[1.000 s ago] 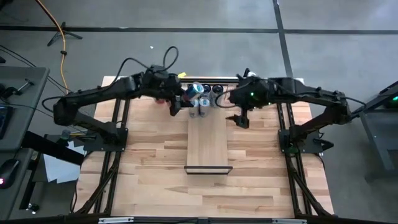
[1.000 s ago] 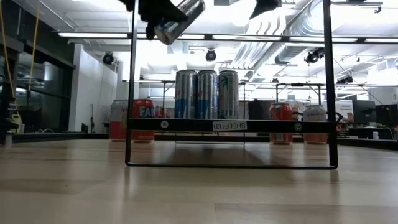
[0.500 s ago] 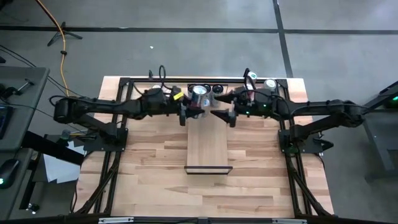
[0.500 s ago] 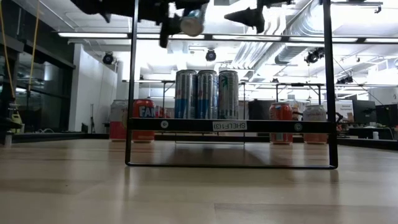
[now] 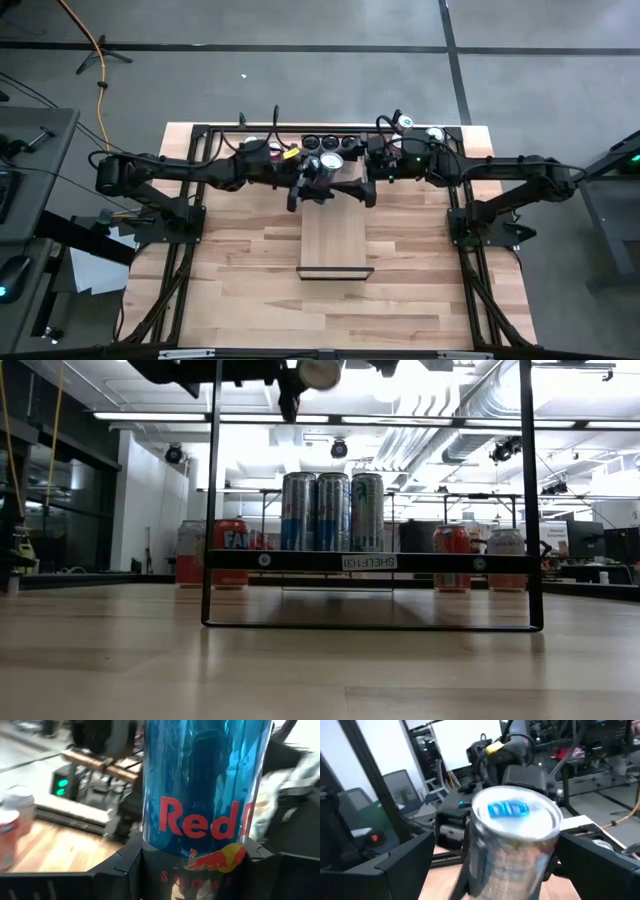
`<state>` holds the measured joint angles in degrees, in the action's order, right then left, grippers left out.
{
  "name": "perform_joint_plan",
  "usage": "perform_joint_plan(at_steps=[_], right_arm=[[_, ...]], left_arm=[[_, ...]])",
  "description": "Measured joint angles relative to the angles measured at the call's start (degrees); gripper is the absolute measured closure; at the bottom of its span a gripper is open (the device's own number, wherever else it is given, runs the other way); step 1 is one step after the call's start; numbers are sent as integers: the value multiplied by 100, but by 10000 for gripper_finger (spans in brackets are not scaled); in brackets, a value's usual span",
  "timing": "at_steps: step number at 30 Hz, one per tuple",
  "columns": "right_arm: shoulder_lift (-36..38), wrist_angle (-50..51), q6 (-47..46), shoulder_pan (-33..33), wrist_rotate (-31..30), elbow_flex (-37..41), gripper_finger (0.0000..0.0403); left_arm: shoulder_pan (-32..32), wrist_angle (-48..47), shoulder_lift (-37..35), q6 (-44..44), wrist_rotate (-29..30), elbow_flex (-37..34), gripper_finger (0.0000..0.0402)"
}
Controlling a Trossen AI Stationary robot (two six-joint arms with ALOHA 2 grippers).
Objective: Place canned beverage on shelf
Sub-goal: Put the bottom blue soda can on the shelf aligned with the other blue soda can
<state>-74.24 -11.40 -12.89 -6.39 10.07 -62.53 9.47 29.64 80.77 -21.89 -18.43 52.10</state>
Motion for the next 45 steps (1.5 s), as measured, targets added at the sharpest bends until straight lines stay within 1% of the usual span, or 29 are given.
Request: perform_joint_plan(at_steps=[1, 6, 9, 13, 16, 22, 25, 27, 29, 32, 34, 38, 42, 43, 45], right_arm=[[-14, 0, 27, 0, 35, -28, 7], [-45, -2, 0, 0, 153, -41, 8], [-86, -17, -11, 0, 160, -41, 23], [-162, -58, -11, 0, 137, -45, 66], [-238, -223, -13, 4, 161, -43, 109], [-238, -247, -14, 0, 236, -41, 197], [-236, -241, -43, 0, 249, -41, 202], [-234, -214, -56, 0, 247, -41, 202], [-200, -101, 28, -4, 277, -41, 202], [61, 365, 216, -69, 388, -30, 202], [281, 661, 226, -126, 395, -30, 202], [777, 1632, 305, -204, 299, -35, 202], [1170, 3318, 652, -219, -301, -41, 202], [1221, 3728, 695, -219, -469, -19, 202], [1358, 3846, 660, -222, -663, 274, 202]], left_arm=[[3, 68, -1, -4, -103, 2, 248], [2, 71, 9, -54, -131, 2, 248], [2, 106, 7, -53, -132, 2, 248], [4, 82, 7, -53, -132, 2, 248], [4, 76, 7, -52, -147, 2, 248], [2, 82, 7, -41, -228, 2, 248], [0, 74, 0, -203, -228, 2, 247], [30, 37, 0, -247, -280, 2, 223], [78, -89, -9, -345, -412, 9, 183], [286, -572, -123, -478, -748, 4, 132], [494, -1040, -261, -496, -896, 4, 114], [1004, -2123, -598, -390, -1275, 0, 105], [1447, -3225, -1054, -92, -1309, 0, 106], [1507, -3372, -1155, 17, -1263, 0, 106], [1572, -3526, -1340, 156, -1219, 0, 107]])
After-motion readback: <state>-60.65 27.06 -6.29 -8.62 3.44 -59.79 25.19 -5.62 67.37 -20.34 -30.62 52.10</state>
